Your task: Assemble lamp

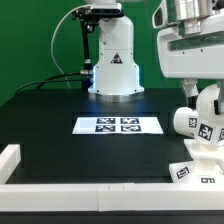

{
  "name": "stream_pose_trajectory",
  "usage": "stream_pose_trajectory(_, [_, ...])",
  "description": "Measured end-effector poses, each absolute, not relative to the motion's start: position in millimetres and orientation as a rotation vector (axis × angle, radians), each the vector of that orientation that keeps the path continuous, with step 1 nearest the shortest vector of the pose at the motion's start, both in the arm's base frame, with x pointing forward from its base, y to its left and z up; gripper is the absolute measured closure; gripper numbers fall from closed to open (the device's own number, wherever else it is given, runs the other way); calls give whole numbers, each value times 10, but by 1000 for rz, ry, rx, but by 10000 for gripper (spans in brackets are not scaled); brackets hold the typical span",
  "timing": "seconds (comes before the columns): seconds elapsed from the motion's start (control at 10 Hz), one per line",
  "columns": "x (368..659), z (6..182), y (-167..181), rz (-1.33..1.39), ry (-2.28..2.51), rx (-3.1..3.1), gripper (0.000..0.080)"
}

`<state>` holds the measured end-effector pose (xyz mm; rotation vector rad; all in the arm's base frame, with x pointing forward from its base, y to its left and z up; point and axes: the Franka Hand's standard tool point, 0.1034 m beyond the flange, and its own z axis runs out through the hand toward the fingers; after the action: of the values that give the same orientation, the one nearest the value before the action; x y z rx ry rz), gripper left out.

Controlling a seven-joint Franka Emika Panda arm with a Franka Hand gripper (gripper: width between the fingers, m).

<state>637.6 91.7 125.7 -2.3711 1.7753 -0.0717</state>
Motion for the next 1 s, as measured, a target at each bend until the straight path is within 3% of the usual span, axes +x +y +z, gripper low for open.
stream_pose_trajectory(0.1, [6367, 1251, 919, -73, 1706, -2428, 181])
stream_pose_trajectory(0.2, [6319, 1238, 926, -42, 1599, -2526, 117])
stream_pose_trajectory(0.5, [6274, 1258, 977, -30, 958, -2862, 101])
stream_pose_trajectory(1.0, [6250, 1229, 971, -40, 369, -3025, 101])
